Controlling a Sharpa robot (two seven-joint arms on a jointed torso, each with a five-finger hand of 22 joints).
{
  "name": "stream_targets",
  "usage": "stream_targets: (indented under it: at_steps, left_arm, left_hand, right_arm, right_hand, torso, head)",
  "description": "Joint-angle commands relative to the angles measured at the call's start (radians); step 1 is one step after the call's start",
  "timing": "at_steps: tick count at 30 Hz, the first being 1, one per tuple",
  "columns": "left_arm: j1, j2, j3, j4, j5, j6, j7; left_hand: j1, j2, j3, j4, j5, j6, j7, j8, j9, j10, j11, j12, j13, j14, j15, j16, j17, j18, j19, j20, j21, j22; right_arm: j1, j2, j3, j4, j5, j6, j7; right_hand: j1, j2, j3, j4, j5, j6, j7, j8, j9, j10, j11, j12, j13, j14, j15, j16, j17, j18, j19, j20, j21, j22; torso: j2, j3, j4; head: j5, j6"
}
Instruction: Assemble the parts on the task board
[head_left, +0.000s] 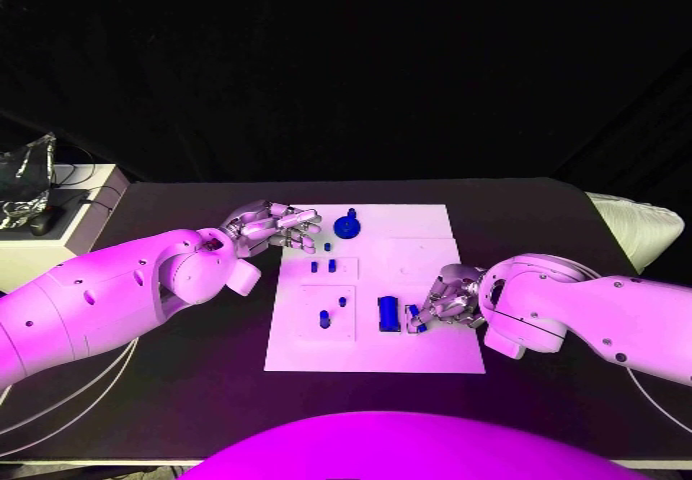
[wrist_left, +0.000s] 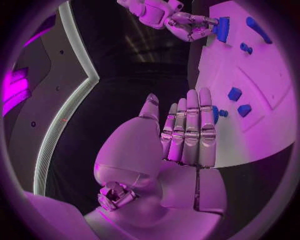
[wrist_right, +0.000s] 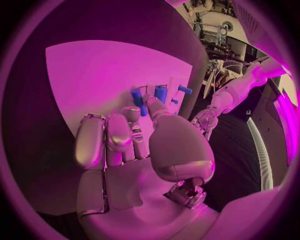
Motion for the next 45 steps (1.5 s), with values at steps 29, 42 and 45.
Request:
stream_targets:
  at_steps: [29, 42, 45]
  left_arm:
    - [0.0, 0.001, 0.0, 0.002, -0.007, 0.032, -0.004]
    - [0.0, 0.0, 0.0, 0.002, -0.008, 0.033, -0.005]
    - [0.0, 0.0, 0.0, 0.002, -0.009, 0.034, -0.006]
  left_hand:
    - [0.004, 0.006, -0.002, -0.005, 0.004, -0.008, -0.002, 0.0, 0.001, -0.009, 0.0, -0.001, 0.0, -0.005, 0.003, 0.0, -0.003, -0.003, -0.01, 0.001, 0.006, -0.004]
    - [0.003, 0.007, -0.002, -0.004, 0.005, -0.009, -0.003, 0.0, 0.001, -0.009, 0.0, -0.001, 0.0, -0.005, 0.004, 0.0, -0.003, -0.003, -0.01, 0.001, 0.006, -0.004]
    - [0.003, 0.007, -0.002, -0.004, 0.005, -0.009, -0.003, 0.0, 0.001, -0.009, 0.0, -0.001, 0.0, -0.005, 0.004, 0.0, -0.003, -0.003, -0.01, 0.001, 0.006, -0.004]
  right_arm:
    - [-0.004, 0.011, -0.002, -0.015, 0.017, 0.029, 0.0]
    - [-0.004, 0.015, -0.002, -0.012, 0.019, 0.019, 0.009]
    - [-0.004, 0.015, -0.002, -0.012, 0.019, 0.011, 0.012]
  right_hand:
    - [-0.006, 0.001, -0.032, 0.033, -0.01, 0.019, -0.003, -0.004, -0.001, 0.004, 0.0, 0.006, 0.002, 0.002, -0.004, 0.004, -0.003, 0.003, 0.079, -0.005, 0.003, 0.176]
    - [-0.053, 0.004, -0.055, 0.09, -0.091, 0.019, -0.004, -0.003, 0.005, 0.008, 0.001, 0.007, 0.003, 0.003, -0.003, 0.008, -0.002, 0.003, 0.079, -0.004, 0.008, 0.177]
    - [-0.051, -0.001, -0.061, 0.116, -0.1, 0.018, -0.004, -0.002, 0.011, 0.008, 0.002, 0.007, 0.002, 0.001, -0.003, 0.007, -0.005, 0.003, 0.079, -0.004, 0.008, 0.177]
  torso:
    - [0.0, -0.0001, 0.0001]
    - [0.0, 0.0, -0.0004]
    - [0.0, -0.0002, -0.0001]
  head:
    - [0.0, 0.0]
    - [0.0, 0.0]
    - [-0.001, 0.0]
